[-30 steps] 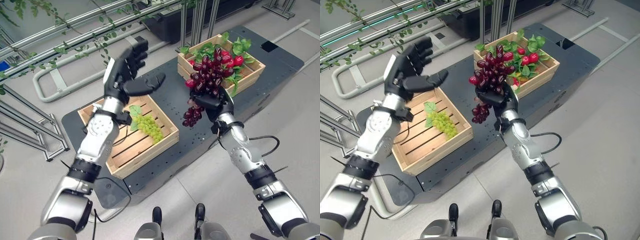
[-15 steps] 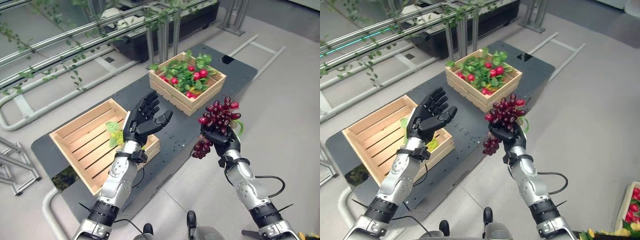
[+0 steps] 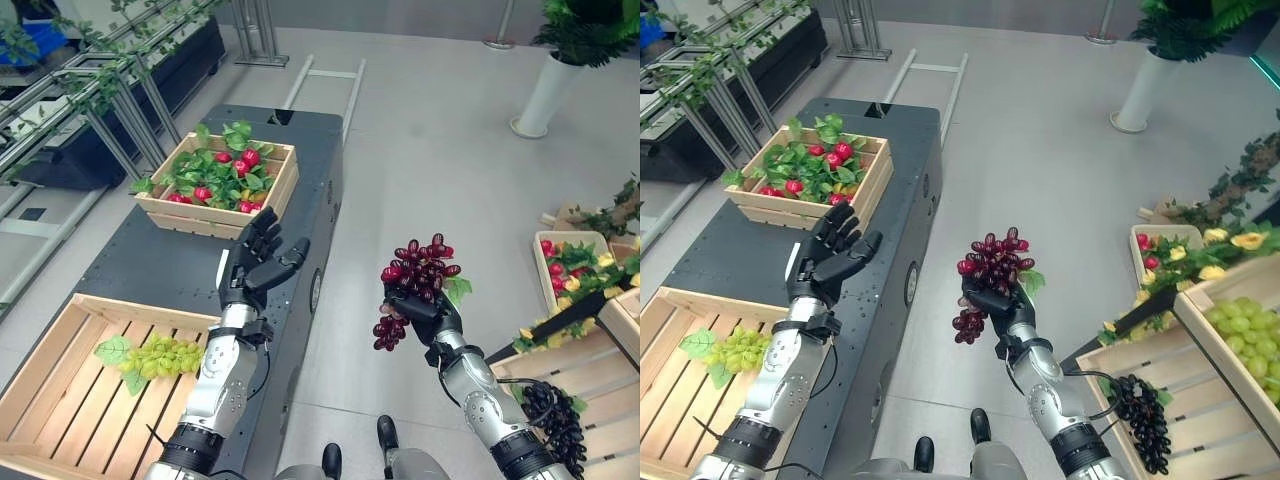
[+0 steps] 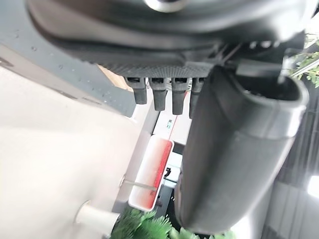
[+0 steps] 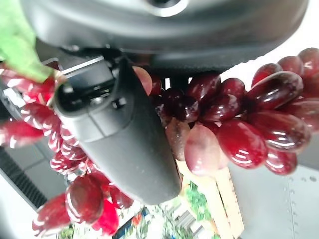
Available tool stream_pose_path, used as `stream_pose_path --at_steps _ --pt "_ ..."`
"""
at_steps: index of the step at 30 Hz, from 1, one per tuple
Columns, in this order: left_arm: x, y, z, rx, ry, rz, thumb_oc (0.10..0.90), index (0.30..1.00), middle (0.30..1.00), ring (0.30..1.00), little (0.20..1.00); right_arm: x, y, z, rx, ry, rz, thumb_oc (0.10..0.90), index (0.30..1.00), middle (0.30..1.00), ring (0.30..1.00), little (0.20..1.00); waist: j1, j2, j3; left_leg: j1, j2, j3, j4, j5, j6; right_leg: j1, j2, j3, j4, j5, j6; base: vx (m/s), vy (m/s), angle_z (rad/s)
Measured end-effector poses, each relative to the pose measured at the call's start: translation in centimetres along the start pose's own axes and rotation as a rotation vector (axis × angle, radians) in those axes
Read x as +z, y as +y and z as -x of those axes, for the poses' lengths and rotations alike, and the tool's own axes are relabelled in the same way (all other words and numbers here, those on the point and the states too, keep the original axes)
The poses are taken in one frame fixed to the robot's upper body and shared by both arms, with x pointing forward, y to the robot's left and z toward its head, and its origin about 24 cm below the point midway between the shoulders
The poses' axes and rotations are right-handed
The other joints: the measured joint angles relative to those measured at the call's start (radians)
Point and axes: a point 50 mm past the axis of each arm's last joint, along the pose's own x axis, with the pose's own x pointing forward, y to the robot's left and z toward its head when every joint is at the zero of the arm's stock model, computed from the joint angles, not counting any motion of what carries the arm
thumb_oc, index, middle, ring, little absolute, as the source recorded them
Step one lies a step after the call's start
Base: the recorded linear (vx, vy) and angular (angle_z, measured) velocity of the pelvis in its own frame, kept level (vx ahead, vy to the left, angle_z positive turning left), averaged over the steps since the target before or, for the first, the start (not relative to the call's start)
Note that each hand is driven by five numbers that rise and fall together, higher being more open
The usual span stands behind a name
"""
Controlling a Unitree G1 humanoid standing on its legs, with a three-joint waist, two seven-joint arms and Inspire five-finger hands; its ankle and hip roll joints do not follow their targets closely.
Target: Pick up the fruits from the basket on one side to the basket on the other side
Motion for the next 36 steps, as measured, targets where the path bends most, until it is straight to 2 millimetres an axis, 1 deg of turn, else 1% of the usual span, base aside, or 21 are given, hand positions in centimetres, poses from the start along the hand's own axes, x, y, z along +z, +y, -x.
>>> stream_pose_path --at_steps 1,2,3,4,5,6,7,9,12,16,21,23,24,25,26,27,28,29,31,33,36 --pt "0.5 0.3 -0.1 0.013 -0.031 0.004 0.8 0.9 0.9 0.9 0.9 0.2 0.2 -0.2 0.014 -0.006 0.004 0.4 0.3 0.3 0.3 0.3 0.027 0.01 0.004 0.001 0.023 0.042 -0.001 0.0 -0.013 0.004 -0.036 -0.066 0.06 -0.037 -0.002 -0.07 -0.232 -0.65" --pt "1.0 0.8 -0.2 0.042 -0.059 0.014 0.8 0.9 0.9 0.9 0.9 0.2 0.6 -0.3 0.041 -0.009 -0.002 0.4 0.3 0.3 0.3 0.3 0.05 0.002 0.004 0.006 0.03 0.061 -0.004 0.001 -0.027 0.043 -0.079 -0.109 0.042 -0.055 0.001 -0.05 -0.235 -0.71" --pt "1.3 1.1 -0.2 0.06 -0.073 0.022 0.8 0.9 0.9 0.9 0.9 0.2 1.0 -0.4 0.058 -0.01 -0.004 0.4 0.3 0.3 0.3 0.3 0.066 -0.003 0.004 0.016 0.032 0.078 -0.016 0.006 -0.035 0.07 -0.1 -0.136 0.007 -0.059 0.007 -0.05 -0.221 -0.8" --pt "1.7 1.6 -0.3 0.094 -0.096 0.022 0.8 0.9 0.9 0.9 0.9 0.1 1.8 -0.9 0.086 -0.006 -0.01 0.4 0.3 0.3 0.3 0.3 0.093 -0.019 0.003 0.031 0.031 0.106 -0.03 0.011 -0.051 0.113 -0.123 -0.161 -0.067 -0.05 0.018 -0.09 -0.174 -0.76" --pt "2.3 2.1 -0.3 0.12 -0.121 0.025 0.8 0.9 0.9 0.9 0.9 0.0 2.9 -1.3 0.119 -0.002 -0.018 0.4 0.3 0.3 0.3 0.3 0.098 -0.047 0.002 0.034 0.022 0.091 -0.039 0.019 -0.07 0.15 -0.122 -0.119 -0.149 -0.049 0.069 -0.09 -0.143 -0.67" --pt "2.3 2.3 -0.4 0.131 -0.125 0.042 0.8 0.9 0.9 0.9 0.9 0.0 3.4 -1.5 0.135 -0.003 -0.018 0.4 0.3 0.3 0.3 0.3 0.096 -0.052 0.002 0.039 0.024 0.082 -0.054 0.03 -0.084 0.167 -0.115 -0.1 -0.194 -0.027 0.123 -0.08 -0.161 -0.3" --pt "2.1 2.1 -0.3 0.131 -0.116 0.048 0.8 0.9 0.9 0.9 0.9 -0.1 3.8 -1.5 0.143 -0.002 -0.022 0.4 0.3 0.3 0.3 0.3 0.084 -0.048 0.0 0.046 0.038 0.061 -0.077 0.044 -0.105 0.191 -0.086 -0.085 -0.241 -0.005 0.115 -0.03 -0.112 -0.1" --pt "1.8 1.4 -0.3 0.105 -0.102 0.05 0.8 0.9 0.9 0.9 0.9 -0.2 3.5 -1.4 0.138 0.007 -0.014 0.4 0.3 0.3 0.3 0.3 0.078 -0.048 -0.002 0.056 0.068 0.036 -0.09 0.057 -0.125 0.195 -0.056 -0.086 -0.243 -0.004 0.091 -0.01 -0.107 -0.04" --pt "1.0 0.7 -0.1 0.09 -0.076 0.06 0.8 0.9 0.9 0.9 0.9 0.0 2.5 -1.3 0.114 0.008 0.01 0.4 0.3 0.3 0.3 0.3 0.052 -0.051 -0.003 0.062 0.09 -0.016 -0.092 0.061 -0.135 0.2 -0.027 -0.085 -0.243 -0.003 0.071 -0.01 -0.115 -0.07" --pt "0.7 0.3 0.1 0.076 -0.054 0.064 0.8 0.9 0.9 0.9 0.9 0.1 0.6 -0.7 0.05 0.003 0.003 0.4 0.3 0.3 0.3 0.3 0.027 -0.053 -0.005 0.062 0.1 -0.022 -0.092 0.064 -0.147 0.201 -0.014 -0.085 -0.245 -0.001 0.064 -0.01 -0.144 0.0" --pt "0.1 0.4 0.3 0.081 -0.001 0.056 0.8 0.9 0.9 0.9 0.9 -1.4 -0.6 0.4 0.008 0.057 -0.004 0.4 0.3 0.3 0.3 0.3 0.017 -0.053 -0.016 0.059 0.101 -0.024 -0.092 0.065 -0.148 0.198 -0.012 -0.085 -0.244 -0.003 0.062 -0.01 -0.094 0.0" --pt "-0.2 0.5 0.6 0.079 0.013 0.055 0.8 0.9 0.9 0.9 0.9 -1.9 -0.7 0.5 0.002 0.076 -0.008 0.4 0.3 0.3 0.3 0.3 0.02 -0.058 -0.021 0.024 0.105 -0.012 -0.026 0.039 -0.155 0.177 -0.013 -0.073 -0.229 -0.012 0.049 -0.07 0.001 -0.15" --pt "-0.7 0.5 1.0 0.077 0.032 0.064 0.8 0.9 0.9 0.9 0.9 -2.3 -0.8 0.6 0.001 0.087 -0.012 0.4 0.3 0.3 0.3 0.3 0.028 -0.06 -0.021 -0.012 0.101 -0.015 0.052 0.01 -0.155 0.162 -0.013 -0.058 -0.218 -0.013 0.046 -0.09 0.089 -0.15" --pt "-0.8 0.5 1.1 0.071 0.039 0.072 0.8 0.9 0.9 0.9 0.9 -2.6 -0.6 0.7 0.006 0.09 -0.02 0.4 0.3 0.3 0.3 0.3 0.03 -0.066 -0.017 -0.051 0.09 -0.044 0.118 -0.005 -0.153 0.159 -0.02 -0.037 -0.218 -0.014 0.043 -0.08 0.135 -0.11" --pt "-1.3 0.4 1.6 0.065 0.053 0.082 0.8 0.9 0.9 0.9 0.9 -3.0 -0.9 1.0 -0.003 0.098 -0.016 0.4 0.3 0.3 0.3 0.3 0.029 -0.092 -0.012 -0.11 0.043 -0.137 0.15 -0.035 -0.134 0.154 -0.047 0.016 -0.216 -0.011 0.042 0.01 0.096 -0.17" --pt "-1.7 0.5 2.0 0.068 0.069 0.088 0.8 0.9 0.9 0.9 0.9 -3.3 -0.9 1.2 0.008 0.116 0.001 0.4 0.3 0.3 0.3 0.3 0.039 -0.089 -0.013 -0.092 0.026 -0.186 0.075 -0.036 -0.128 0.147 -0.051 0.032 -0.214 -0.007 0.047 0.02 0.156 -0.4" --pt "-2.3 0.3 2.2 0.064 0.092 0.087 0.8 0.9 0.9 0.9 0.9 -3.5 -1.2 1.3 0.023 0.13 0.011 0.4 0.3 0.3 0.3 0.3 0.036 -0.058 -0.012 -0.083 0.037 -0.173 0.03 -0.035 -0.122 0.142 -0.03 0.042 -0.203 -0.008 0.049 0.02 0.184 -0.71" --pt "-2.6 0.6 2.3 0.071 0.105 0.082 0.8 0.9 0.9 0.9 0.9 -3.9 -1.4 1.3 0.018 0.148 0.006 0.4 0.3 0.3 0.3 0.3 0.031 -0.038 -0.012 -0.073 0.051 -0.169 0.025 0.008 -0.131 0.137 -0.017 0.053 -0.202 -0.012 0.055 0.03 0.183 -0.69" --pt "-2.4 0.7 2.1 0.085 0.087 0.082 0.8 0.9 0.9 0.9 0.9 -4.3 -1.5 1.6 0.032 0.162 0.002 0.4 0.3 0.3 0.3 0.3 0.026 -0.045 -0.016 -0.069 0.047 -0.141 0.001 0.012 -0.126 0.122 -0.031 0.044 -0.202 -0.009 0.059 0.07 0.13 -0.69" --pt "-2.0 0.5 1.8 0.083 0.066 0.086 0.8 0.9 0.9 0.9 0.9 -4.4 -1.7 1.9 0.025 0.17 0.001 0.4 0.3 0.3 0.3 0.3 0.003 -0.047 -0.017 -0.059 0.043 -0.137 -0.049 0.047 -0.118 0.116 -0.045 0.021 -0.203 -0.004 0.056 0.09 0.09 -0.28" --pt "-1.7 0.2 2.0 0.071 0.054 0.096 0.8 0.9 0.9 0.9 0.9 -5.5 -2.7 3.1 -0.015 0.202 -0.016 0.4 0.3 0.3 0.3 0.3 -0.002 -0.049 -0.019 -0.017 0.043 -0.129 -0.099 0.079 -0.118 0.142 -0.046 0.026 -0.238 0.008 0.081 0.1 0.106 -0.05"
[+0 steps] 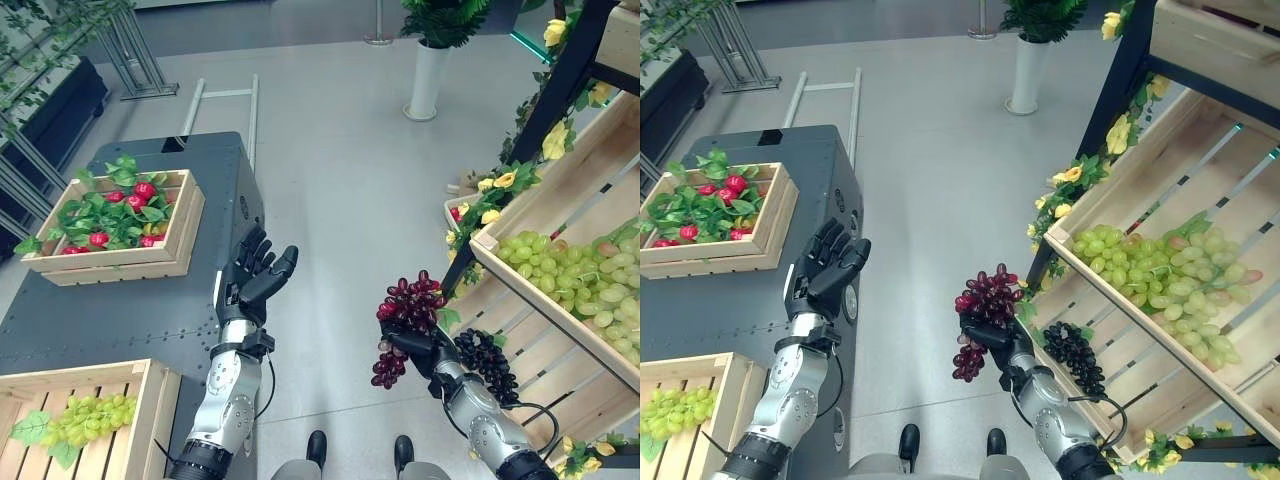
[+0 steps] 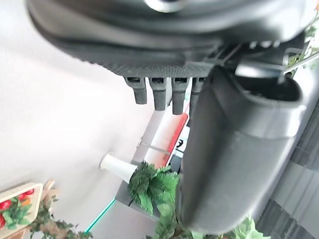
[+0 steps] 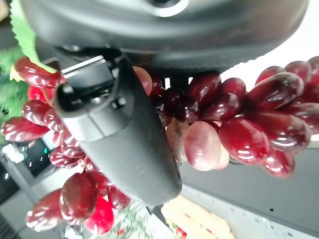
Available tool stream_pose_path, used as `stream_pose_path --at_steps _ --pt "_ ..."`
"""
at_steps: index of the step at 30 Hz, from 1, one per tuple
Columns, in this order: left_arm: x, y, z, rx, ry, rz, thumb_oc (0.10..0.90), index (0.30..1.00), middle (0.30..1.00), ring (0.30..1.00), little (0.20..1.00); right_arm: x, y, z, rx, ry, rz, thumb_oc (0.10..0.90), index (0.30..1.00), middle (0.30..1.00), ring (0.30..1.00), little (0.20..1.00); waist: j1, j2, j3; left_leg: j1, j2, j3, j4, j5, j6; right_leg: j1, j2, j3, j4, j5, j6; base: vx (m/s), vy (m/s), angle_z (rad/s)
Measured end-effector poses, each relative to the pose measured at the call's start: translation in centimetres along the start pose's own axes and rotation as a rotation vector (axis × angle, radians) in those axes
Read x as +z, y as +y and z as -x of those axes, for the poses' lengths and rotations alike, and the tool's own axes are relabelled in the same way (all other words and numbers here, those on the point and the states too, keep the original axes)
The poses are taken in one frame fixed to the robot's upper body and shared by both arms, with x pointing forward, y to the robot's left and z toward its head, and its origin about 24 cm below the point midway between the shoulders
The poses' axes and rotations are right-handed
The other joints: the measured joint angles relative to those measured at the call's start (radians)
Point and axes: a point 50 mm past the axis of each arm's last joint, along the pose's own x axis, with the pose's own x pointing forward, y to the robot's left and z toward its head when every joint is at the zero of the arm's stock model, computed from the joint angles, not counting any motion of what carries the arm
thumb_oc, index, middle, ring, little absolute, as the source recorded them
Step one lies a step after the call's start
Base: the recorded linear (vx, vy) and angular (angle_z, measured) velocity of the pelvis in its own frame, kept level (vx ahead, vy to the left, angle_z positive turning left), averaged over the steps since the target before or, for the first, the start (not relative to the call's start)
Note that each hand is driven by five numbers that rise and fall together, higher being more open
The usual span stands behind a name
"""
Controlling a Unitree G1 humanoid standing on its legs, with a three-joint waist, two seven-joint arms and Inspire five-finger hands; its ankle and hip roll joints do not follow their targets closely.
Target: Pick up the fruits from the basket on one side to the basket on the other side
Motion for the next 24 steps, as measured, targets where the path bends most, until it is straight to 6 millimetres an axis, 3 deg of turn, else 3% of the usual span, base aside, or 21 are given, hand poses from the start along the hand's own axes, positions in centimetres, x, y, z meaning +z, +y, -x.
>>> stream_pose_path --at_steps 5,7,9,10,12,15,20,24 --pt "-0.4 0.4 0.8 0.002 0.016 -0.014 0.8 0.9 0.9 0.9 0.9 -1.4 -0.4 0.7 -0.031 0.046 -0.025 0.4 0.3 0.3 0.3 0.3 -0.004 -0.001 0.0 0.007 0.004 0.014 0.006 0.008 -0.001 -0.001 0.006 0.007 -0.005 0.002 0.01 0.03 0.062 -0.11" --pt "-0.7 0.6 1.0 0.004 0.031 -0.025 0.8 0.9 0.9 0.9 0.9 -1.5 -0.2 0.6 -0.038 0.048 -0.033 0.4 0.3 0.3 0.3 0.3 0.005 -0.001 0.001 0.002 0.01 0.055 0.006 0.0 0.0 -0.034 0.008 -0.003 0.011 0.007 0.012 -0.06 -0.008 -0.52" --pt "-1.1 1.6 1.1 0.039 0.055 -0.053 0.8 0.9 0.9 0.9 0.9 -1.3 0.4 -0.4 -0.028 0.045 -0.039 0.4 0.3 0.3 0.3 0.3 0.034 -0.004 0.004 -0.001 0.023 0.138 0.007 -0.011 0.001 -0.115 0.01 -0.081 0.082 0.011 -0.019 -0.17 -0.083 -1.04" --pt "-1.3 2.0 1.1 0.05 0.065 -0.065 0.8 0.9 0.9 0.9 0.9 -1.0 0.7 -0.7 -0.021 0.037 -0.039 0.4 0.3 0.3 0.3 0.3 0.033 -0.006 0.011 -0.007 0.022 0.154 0.009 -0.013 0.003 -0.134 0.004 -0.089 0.095 0.009 -0.023 -0.15 -0.182 -0.67" --pt "-1.7 2.6 0.9 0.066 0.092 -0.088 0.8 0.9 0.9 0.9 0.9 -0.5 0.8 -1.3 -0.027 0.009 -0.045 0.4 0.3 0.3 0.3 0.3 0.008 -0.011 0.029 -0.043 0.019 0.158 0.018 -0.017 0.009 -0.164 -0.004 -0.097 0.082 0.008 -0.026 -0.06 -0.164 -0.18" --pt "-2.7 2.7 1.2 0.082 0.14 -0.103 0.8 0.9 0.9 0.9 0.9 0.0 0.2 -1.5 -0.056 -0.009 -0.052 0.4 0.3 0.3 0.3 0.3 0.009 -0.003 0.075 -0.071 0.027 0.166 0.015 -0.007 -0.001 -0.192 0.002 -0.109 0.068 0.029 -0.032 -0.08 -0.077 -0.08" --pt "-5.6 1.9 1.8 0.036 0.263 -0.213 0.8 0.9 0.9 0.9 0.9 3.2 -0.9 -2.1 -0.093 -0.112 -0.032 0.4 0.3 0.3 0.3 0.3 -0.006 0.058 0.152 -0.123 0.031 0.169 0.007 0.01 -0.015 -0.216 0.023 -0.109 -0.006 0.087 -0.045 -0.03 -0.033 -0.06" --pt "-5.6 0.6 1.2 -0.014 0.248 -0.19 0.8 0.9 0.9 0.9 0.9 7.1 -1.7 -2.5 -0.125 -0.27 -0.027 0.4 0.3 0.3 0.3 0.3 -0.009 0.083 0.193 -0.132 0.035 0.167 0.01 0.009 -0.016 -0.222 0.026 -0.118 -0.004 0.086 -0.048 -0.09 0.012 0.03"
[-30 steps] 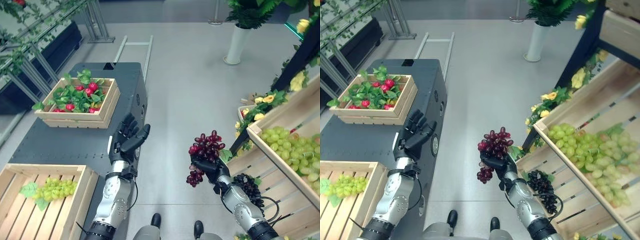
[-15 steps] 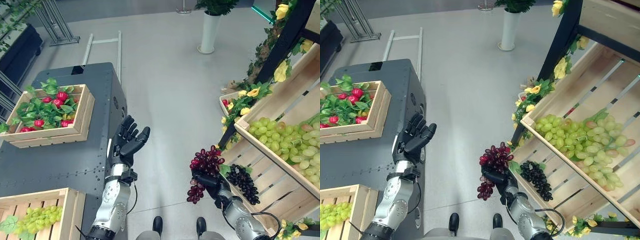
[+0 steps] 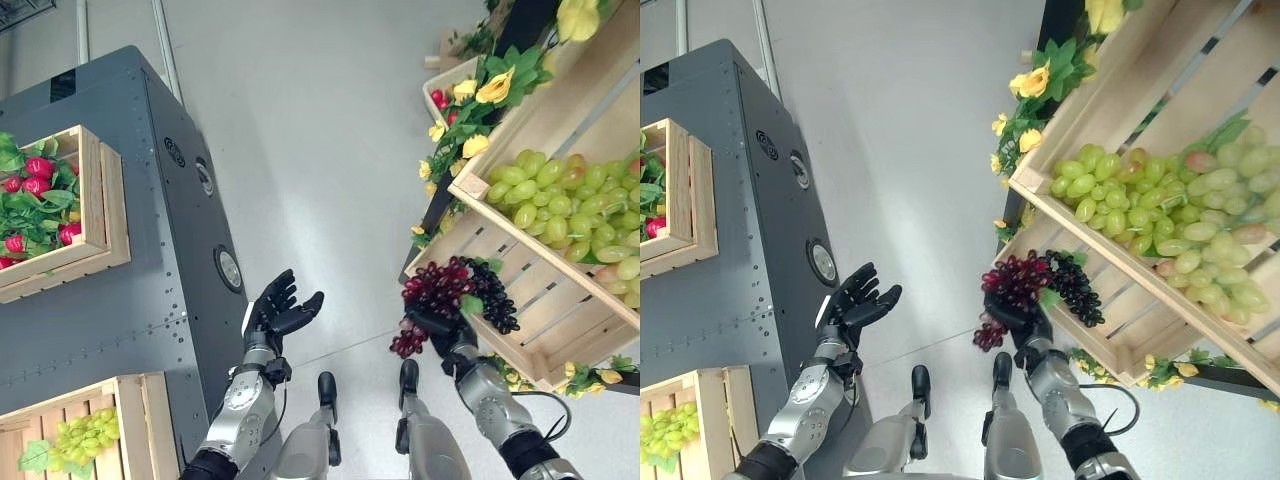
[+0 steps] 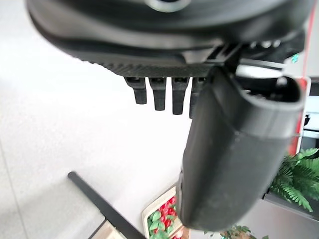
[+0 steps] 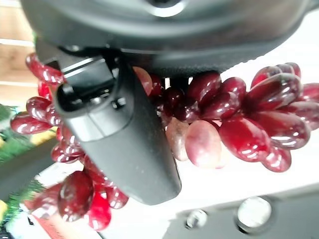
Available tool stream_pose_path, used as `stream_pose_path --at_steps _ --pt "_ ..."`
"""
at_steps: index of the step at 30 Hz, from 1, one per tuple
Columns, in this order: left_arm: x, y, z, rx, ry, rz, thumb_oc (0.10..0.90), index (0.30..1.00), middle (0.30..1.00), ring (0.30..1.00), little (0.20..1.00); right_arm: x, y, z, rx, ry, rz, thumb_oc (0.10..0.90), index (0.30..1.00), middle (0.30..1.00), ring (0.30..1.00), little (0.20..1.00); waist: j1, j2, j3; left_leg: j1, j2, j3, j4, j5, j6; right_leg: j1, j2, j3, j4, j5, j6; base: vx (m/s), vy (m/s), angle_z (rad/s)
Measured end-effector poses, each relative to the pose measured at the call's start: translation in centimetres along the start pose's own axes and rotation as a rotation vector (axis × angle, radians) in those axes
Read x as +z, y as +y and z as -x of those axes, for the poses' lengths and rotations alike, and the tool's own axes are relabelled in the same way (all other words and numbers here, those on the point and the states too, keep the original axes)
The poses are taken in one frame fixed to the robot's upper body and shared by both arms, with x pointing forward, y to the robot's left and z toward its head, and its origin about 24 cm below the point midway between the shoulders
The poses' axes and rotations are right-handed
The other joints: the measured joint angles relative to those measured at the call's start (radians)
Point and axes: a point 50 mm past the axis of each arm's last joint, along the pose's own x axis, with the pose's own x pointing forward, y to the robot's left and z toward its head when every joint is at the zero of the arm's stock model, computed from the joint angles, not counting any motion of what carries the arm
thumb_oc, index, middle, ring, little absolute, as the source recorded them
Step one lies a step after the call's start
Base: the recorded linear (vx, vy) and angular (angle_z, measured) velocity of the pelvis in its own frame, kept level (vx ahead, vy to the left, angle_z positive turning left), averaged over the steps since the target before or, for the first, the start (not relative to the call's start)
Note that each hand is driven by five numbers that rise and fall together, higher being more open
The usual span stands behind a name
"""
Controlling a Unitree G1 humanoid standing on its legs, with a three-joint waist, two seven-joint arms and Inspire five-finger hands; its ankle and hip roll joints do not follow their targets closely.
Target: Pick up the fruits from the basket on one side to the basket on the other side
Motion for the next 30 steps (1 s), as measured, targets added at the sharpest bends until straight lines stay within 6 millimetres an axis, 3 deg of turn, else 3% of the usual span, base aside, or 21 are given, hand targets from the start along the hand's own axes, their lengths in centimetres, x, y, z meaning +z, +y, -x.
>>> stream_pose_path --at_steps 3,5,8,10,13,17,25,30 --pt "1.5 -1.0 -1.2 -0.031 -0.055 0.011 0.8 0.9 0.9 0.9 0.9 3.1 0.4 -1.5 0.005 -0.112 0.004 0.4 0.3 0.3 0.3 0.3 0.0 0.007 0.035 -0.047 -0.006 0.001 0.05 -0.006 -0.001 -0.043 -0.01 -0.018 0.051 -0.012 -0.003 -0.15 0.012 0.07" --pt "3.6 -2.3 -2.5 -0.08 -0.135 0.021 0.8 0.9 0.9 0.9 0.9 6.2 0.9 -3.0 -0.005 -0.192 0.02 0.4 0.3 0.3 0.3 0.3 0.007 0.012 0.091 -0.104 -0.01 0.002 0.156 -0.046 0.008 -0.111 -0.033 -0.027 0.185 -0.066 -0.008 -0.11 -0.014 0.13" --pt "5.1 -3.1 -3.2 -0.109 -0.19 0.027 0.8 0.9 0.9 0.9 0.9 7.7 1.6 -3.7 -0.003 -0.239 0.008 0.4 0.3 0.3 0.3 0.3 0.014 -0.001 0.116 -0.181 -0.023 0.004 0.301 -0.105 0.015 -0.213 -0.08 -0.04 0.394 -0.159 -0.019 -0.09 -0.042 0.08" --pt "5.6 -3.4 -3.5 -0.118 -0.207 0.027 0.8 0.9 0.9 0.9 0.9 8.2 2.2 -3.9 0.009 -0.263 0.003 0.4 0.3 0.3 0.3 0.3 0.016 -0.008 0.12 -0.264 -0.028 -0.001 0.465 -0.18 0.023 -0.293 -0.111 -0.031 0.55 -0.231 -0.025 0.0 -0.057 0.1" --pt "5.6 -3.4 -3.5 -0.117 -0.208 0.025 0.8 0.9 0.9 0.9 0.9 8.9 2.5 -4.1 0.014 -0.283 -0.036 0.4 0.3 0.3 0.3 0.3 0.015 -0.011 0.123 -0.36 -0.022 -0.02 0.611 -0.238 0.023 -0.369 -0.119 -0.023 0.659 -0.275 -0.028 0.0 -0.034 0.04" --pt "5.5 -3.4 -3.5 -0.109 -0.195 0.023 0.8 0.9 0.9 0.9 0.9 10.3 2.7 -4.5 0.01 -0.315 -0.12 0.4 0.3 0.3 0.3 0.3 0.015 -0.015 0.135 -0.469 -0.008 -0.036 0.765 -0.289 0.027 -0.46 -0.123 -0.015 0.759 -0.294 -0.035 0.01 0.007 -0.07" --pt "5.4 -3.0 -3.5 -0.11 -0.175 0.007 0.8 0.9 0.9 0.9 0.9 12.0 0.1 -5.2 -0.118 -0.337 -0.257 0.4 0.3 0.3 0.3 0.3 0.019 -0.015 0.136 -0.536 -0.011 -0.042 0.851 -0.307 0.042 -0.514 -0.133 -0.013 0.81 -0.293 -0.033 0.01 0.002 -0.02" --pt "5.3 -2.8 -3.5 -0.113 -0.161 -0.002 0.8 0.9 0.9 0.9 0.9 14.8 -1.1 -5.5 -0.186 -0.389 -0.289 0.4 0.3 0.3 0.3 0.3 0.036 -0.009 0.14 -0.571 -0.014 -0.051 0.898 -0.323 0.044 -0.546 -0.14 -0.011 0.852 -0.298 -0.039 0.01 -0.006 -0.01"
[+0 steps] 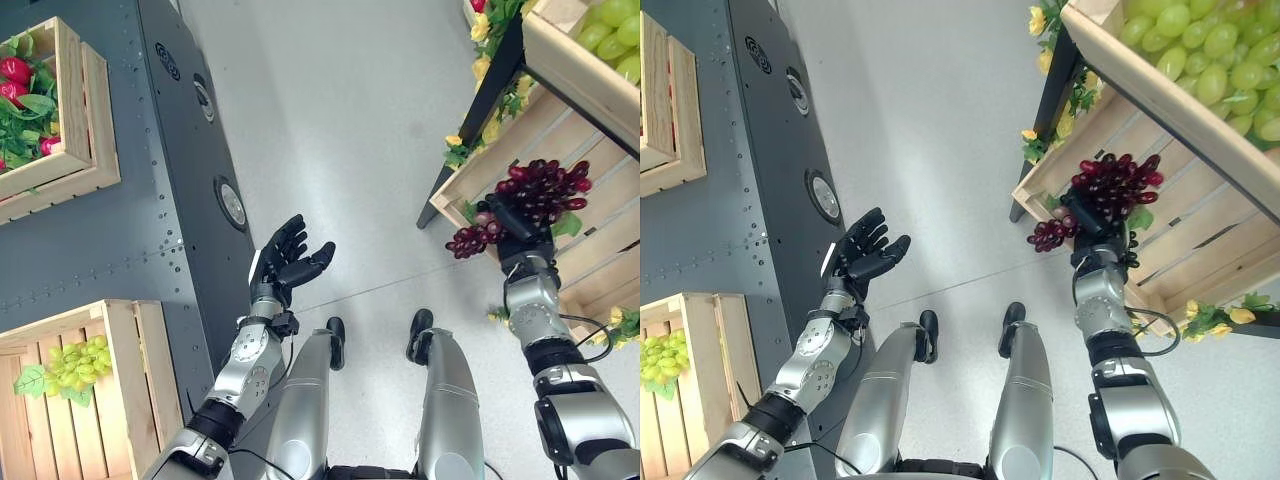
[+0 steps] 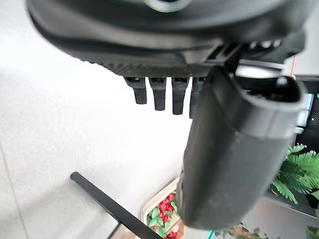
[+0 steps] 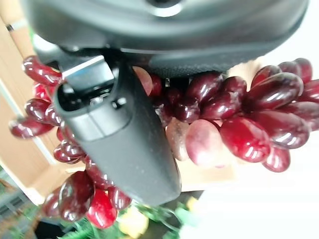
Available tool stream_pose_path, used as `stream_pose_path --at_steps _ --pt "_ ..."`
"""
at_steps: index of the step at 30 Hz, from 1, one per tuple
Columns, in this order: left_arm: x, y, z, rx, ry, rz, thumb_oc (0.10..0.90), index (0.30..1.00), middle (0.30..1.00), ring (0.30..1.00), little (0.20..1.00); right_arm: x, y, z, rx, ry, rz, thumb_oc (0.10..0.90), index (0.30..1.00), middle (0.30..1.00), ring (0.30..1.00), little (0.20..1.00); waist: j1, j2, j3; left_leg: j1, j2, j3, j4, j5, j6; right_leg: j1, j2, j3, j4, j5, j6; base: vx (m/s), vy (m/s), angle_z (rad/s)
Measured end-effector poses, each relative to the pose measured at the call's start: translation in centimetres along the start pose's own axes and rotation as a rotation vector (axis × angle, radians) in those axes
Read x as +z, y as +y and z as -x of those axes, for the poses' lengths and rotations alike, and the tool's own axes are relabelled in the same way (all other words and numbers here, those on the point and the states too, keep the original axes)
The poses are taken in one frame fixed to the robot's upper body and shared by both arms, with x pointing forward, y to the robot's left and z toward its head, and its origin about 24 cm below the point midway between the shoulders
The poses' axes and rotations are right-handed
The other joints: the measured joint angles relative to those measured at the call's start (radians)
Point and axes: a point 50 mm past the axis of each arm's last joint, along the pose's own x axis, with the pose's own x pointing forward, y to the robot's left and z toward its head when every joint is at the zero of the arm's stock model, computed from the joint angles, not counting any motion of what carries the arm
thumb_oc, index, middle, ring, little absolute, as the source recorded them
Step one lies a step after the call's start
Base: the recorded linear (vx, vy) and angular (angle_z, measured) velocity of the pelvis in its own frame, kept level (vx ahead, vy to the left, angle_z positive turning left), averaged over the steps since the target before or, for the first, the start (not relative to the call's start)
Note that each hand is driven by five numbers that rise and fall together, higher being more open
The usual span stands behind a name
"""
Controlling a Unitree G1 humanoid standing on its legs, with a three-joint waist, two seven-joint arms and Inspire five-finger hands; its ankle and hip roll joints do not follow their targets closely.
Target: Pick up the fruits from the basket on one side to the basket on the other side
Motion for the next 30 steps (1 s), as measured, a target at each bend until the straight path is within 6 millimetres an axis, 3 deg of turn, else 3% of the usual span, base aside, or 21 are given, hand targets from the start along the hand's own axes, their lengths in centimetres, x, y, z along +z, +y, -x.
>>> stream_pose_path --at_steps 4,12,13,26,30 --pt "-0.1 0.1 0.1 -0.013 0.013 -0.012 0.8 0.9 0.9 0.9 0.9 1.9 -0.2 -0.9 -0.055 -0.039 0.007 0.4 0.3 0.3 0.3 0.3 0.008 0.004 0.001 -0.011 -0.001 -0.003 0.015 -0.004 0.0 -0.009 -0.003 -0.001 0.012 -0.005 -0.001 0.0 0.0 0.0" --pt "-0.3 0.1 0.2 -0.023 0.031 -0.014 0.8 0.9 0.9 0.9 0.9 4.1 -1.3 -1.9 -0.185 -0.062 -0.155 0.4 0.3 0.3 0.3 0.3 0.012 0.009 0.002 -0.015 -0.003 -0.005 0.011 -0.004 0.0 -0.011 -0.004 -0.003 0.009 -0.005 -0.001 0.0 0.0 0.0" --pt "-0.3 0.1 0.3 -0.022 0.032 -0.017 0.8 0.9 0.9 0.9 0.9 4.3 -1.3 -1.9 -0.192 -0.065 -0.173 0.8 0.9 0.9 0.9 0.9 0.013 0.01 0.002 -0.015 -0.003 -0.005 0.009 -0.004 0.0 -0.011 -0.004 -0.003 0.009 -0.005 -0.001 0.0 0.0 0.0" --pt "0.1 -0.1 0.3 -0.041 0.021 -0.027 0.8 0.9 0.9 0.9 0.9 5.9 -1.7 -2.4 -0.314 -0.039 -0.185 0.8 0.9 0.9 0.9 0.9 0.035 0.011 0.002 -0.015 -0.008 -0.01 0.002 -0.004 0.0 -0.011 -0.007 -0.007 0.01 -0.008 -0.01 0.0 -0.001 0.0" --pt "0.0 -0.2 0.4 -0.047 0.027 -0.029 0.8 0.9 0.9 0.9 0.9 6.1 -1.5 -2.5 -0.329 -0.036 -0.081 0.8 0.9 0.9 0.9 0.9 0.035 0.011 0.002 -0.007 -0.009 -0.01 0.001 -0.004 0.0 -0.004 -0.007 -0.006 0.01 -0.008 -0.01 0.0 0.0 0.0"
